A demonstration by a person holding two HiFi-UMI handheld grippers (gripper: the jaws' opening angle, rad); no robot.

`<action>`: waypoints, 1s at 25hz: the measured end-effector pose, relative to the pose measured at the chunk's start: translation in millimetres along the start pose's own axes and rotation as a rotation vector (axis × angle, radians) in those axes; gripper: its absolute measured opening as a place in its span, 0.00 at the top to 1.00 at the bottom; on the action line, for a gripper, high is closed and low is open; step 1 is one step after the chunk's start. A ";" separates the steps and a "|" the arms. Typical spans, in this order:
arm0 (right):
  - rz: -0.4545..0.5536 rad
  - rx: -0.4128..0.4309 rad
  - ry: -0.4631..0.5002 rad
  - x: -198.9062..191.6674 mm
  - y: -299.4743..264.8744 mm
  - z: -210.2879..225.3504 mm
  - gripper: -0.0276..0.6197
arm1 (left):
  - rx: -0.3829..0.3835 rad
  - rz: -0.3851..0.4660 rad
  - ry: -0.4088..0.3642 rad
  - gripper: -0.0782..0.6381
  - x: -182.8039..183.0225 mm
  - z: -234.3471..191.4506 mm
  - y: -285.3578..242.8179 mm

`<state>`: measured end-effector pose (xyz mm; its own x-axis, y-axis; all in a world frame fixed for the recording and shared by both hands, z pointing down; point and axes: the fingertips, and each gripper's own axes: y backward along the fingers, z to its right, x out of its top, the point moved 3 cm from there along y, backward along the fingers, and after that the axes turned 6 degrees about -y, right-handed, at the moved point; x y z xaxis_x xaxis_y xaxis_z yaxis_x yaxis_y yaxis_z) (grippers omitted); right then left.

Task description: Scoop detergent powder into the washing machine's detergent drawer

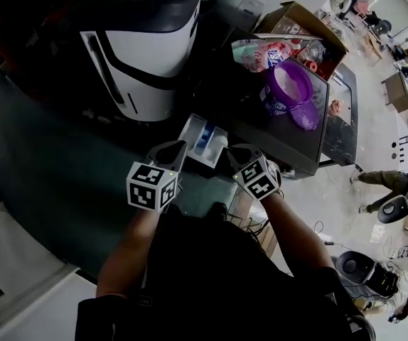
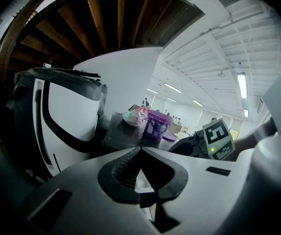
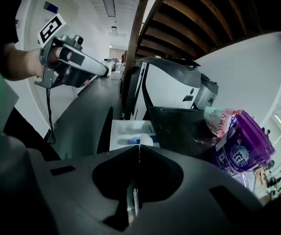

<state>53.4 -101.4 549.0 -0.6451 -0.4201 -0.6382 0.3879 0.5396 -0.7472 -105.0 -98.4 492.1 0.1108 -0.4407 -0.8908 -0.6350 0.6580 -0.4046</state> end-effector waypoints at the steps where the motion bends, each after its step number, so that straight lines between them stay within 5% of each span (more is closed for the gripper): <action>1: 0.001 0.009 0.010 -1.5 -0.1 0.6 0.93 | 0.005 -0.001 0.001 0.88 1.1 2.1 -2.7; 14: 0.092 0.158 0.036 -2.0 2.3 13.5 0.93 | 0.094 -0.004 -0.005 0.88 26.0 27.8 -36.7; 25: 0.208 0.285 -0.058 14.6 25.9 31.2 0.93 | 0.146 0.023 -0.038 0.88 56.2 38.6 -39.4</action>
<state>74.5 -116.3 514.5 -0.4979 -0.3678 -0.7853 0.6803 0.3960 -0.6168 -44.2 -125.5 450.0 0.1282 -0.4029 -0.9062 -0.5198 0.7509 -0.4074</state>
